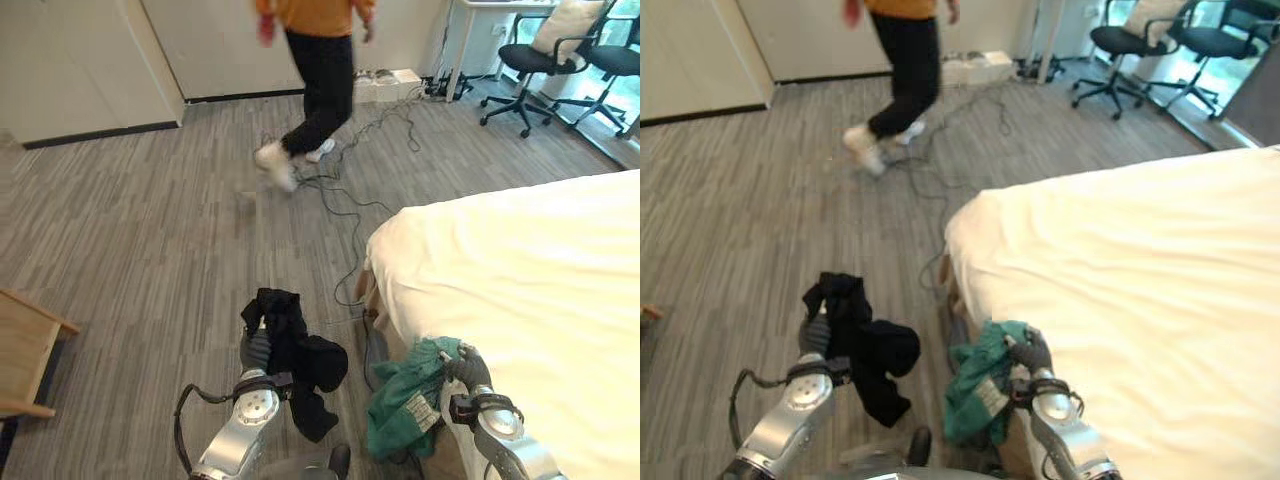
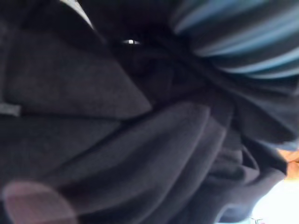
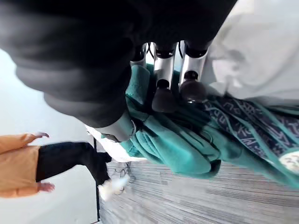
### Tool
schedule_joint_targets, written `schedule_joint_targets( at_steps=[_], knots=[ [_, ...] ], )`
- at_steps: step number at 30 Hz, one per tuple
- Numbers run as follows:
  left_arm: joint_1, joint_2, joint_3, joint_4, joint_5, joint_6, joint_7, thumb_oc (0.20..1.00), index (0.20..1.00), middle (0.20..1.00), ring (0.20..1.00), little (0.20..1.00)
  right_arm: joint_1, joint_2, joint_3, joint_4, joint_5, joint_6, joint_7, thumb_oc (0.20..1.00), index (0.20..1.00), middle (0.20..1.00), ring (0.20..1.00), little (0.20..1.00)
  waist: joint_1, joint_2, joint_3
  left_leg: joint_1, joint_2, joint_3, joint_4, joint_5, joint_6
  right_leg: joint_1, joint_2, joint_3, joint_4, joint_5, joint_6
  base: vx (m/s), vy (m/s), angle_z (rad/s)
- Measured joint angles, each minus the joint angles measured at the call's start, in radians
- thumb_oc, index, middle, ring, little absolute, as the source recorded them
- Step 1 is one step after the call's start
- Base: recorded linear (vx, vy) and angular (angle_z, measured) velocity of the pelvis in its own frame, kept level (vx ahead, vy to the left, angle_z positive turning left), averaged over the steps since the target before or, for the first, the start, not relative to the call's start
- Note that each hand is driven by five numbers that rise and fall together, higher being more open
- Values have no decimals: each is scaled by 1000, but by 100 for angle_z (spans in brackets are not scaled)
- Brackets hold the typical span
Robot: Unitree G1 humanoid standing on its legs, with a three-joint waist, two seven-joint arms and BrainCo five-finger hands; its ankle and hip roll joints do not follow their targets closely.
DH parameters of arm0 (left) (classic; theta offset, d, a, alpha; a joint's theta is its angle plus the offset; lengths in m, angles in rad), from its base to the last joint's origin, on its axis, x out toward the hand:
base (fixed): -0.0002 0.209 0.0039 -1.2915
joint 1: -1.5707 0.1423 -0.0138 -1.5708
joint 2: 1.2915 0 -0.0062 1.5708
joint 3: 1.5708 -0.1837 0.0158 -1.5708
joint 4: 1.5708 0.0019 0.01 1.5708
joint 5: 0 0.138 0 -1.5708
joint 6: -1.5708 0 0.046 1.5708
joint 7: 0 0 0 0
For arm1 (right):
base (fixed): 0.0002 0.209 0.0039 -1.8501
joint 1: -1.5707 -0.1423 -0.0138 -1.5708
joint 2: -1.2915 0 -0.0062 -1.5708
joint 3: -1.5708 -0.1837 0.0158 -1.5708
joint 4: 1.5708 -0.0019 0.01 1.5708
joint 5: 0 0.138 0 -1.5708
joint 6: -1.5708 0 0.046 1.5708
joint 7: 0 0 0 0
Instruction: Tidy up the quilt and then pick up the clothes from the bed and put them into the laundry hamper.
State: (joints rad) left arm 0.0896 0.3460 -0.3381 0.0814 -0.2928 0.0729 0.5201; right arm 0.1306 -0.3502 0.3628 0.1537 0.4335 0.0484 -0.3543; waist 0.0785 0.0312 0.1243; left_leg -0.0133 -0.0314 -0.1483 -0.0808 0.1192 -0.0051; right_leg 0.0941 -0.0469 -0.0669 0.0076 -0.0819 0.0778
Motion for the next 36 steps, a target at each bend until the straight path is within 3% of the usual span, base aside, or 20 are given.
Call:
schedule_joint_targets(
  at_steps=[9,17,21,23,25,27,28,31,33,34,36],
  knots=[
    [-9,0,2,6,30,0,-1,200,200,200,200,200,-8,1,0,0,0,2,-10,200,200,200,200,200,13,-4,27,6,-18,-2,0,3,4,34,-16,-11,-50,9,13,48,23,4],
    [-15,-2,5,6,32,1,3,200,200,200,200,200,-20,1,-2,-15,-2,21,-2,200,200,200,200,200,11,-4,74,28,-18,3,0,-7,9,34,-26,-3,-9,9,4,53,126,-4],
    [-18,-6,18,7,29,1,24,200,200,200,200,200,-49,2,-3,-18,-3,27,2,200,200,200,200,200,12,0,102,28,-26,10,2,-21,27,-23,-40,10,117,-35,0,29,185,-10],
    [-34,-15,24,7,29,2,30,200,200,200,200,200,-63,-1,-9,-19,-3,37,-3,200,200,200,200,200,14,13,130,7,-32,13,57,-52,53,-101,-51,7,286,-51,6,28,200,0],
    [-50,-25,26,8,28,4,36,200,200,200,200,200,-57,-2,1,-40,-2,50,-14,200,200,200,200,200,21,15,152,-20,-50,19,128,-90,77,-249,-84,2,596,-70,3,159,109,13],
    [-44,-29,29,7,27,4,42,200,200,200,200,200,-43,-4,0,-76,-2,67,-15,200,200,200,200,200,34,15,159,-21,-70,22,135,-96,92,-302,-100,-20,667,-77,-3,186,17,5],
    [-42,-28,36,7,24,4,47,200,200,200,200,200,-42,-1,1,-83,-3,69,-16,200,200,200,200,200,39,12,161,-21,-71,25,136,-95,95,-311,-101,-31,647,-78,-4,216,-37,-5],
    [-49,-26,64,29,23,-2,73,200,200,200,200,200,-39,-4,14,-98,-3,69,-14,200,200,200,200,200,39,-4,170,-23,-75,-21,134,-94,94,-325,-61,-3,406,-75,6,427,-49,25],
    [-72,-30,64,85,23,-22,74,200,200,200,200,200,-41,-15,18,-97,-2,65,-8,200,200,200,200,200,7,-23,174,-39,-94,-63,139,-96,93,-357,-55,68,253,-34,56,467,-48,73],
    [-82,-39,62,109,23,-27,70,200,200,200,200,200,-36,-26,13,-99,-1,63,-4,200,200,200,200,200,-19,-34,182,-42,-106,-100,147,-97,92,-384,-49,102,188,18,72,487,-79,95],
    [-83,-52,61,125,22,-28,54,200,200,200,200,200,-14,-27,-7,-98,-1,64,8,200,200,200,200,200,-40,-39,186,-41,-119,-161,158,-110,93,-386,-45,100,78,85,68,449,-89,96]
  ],
)
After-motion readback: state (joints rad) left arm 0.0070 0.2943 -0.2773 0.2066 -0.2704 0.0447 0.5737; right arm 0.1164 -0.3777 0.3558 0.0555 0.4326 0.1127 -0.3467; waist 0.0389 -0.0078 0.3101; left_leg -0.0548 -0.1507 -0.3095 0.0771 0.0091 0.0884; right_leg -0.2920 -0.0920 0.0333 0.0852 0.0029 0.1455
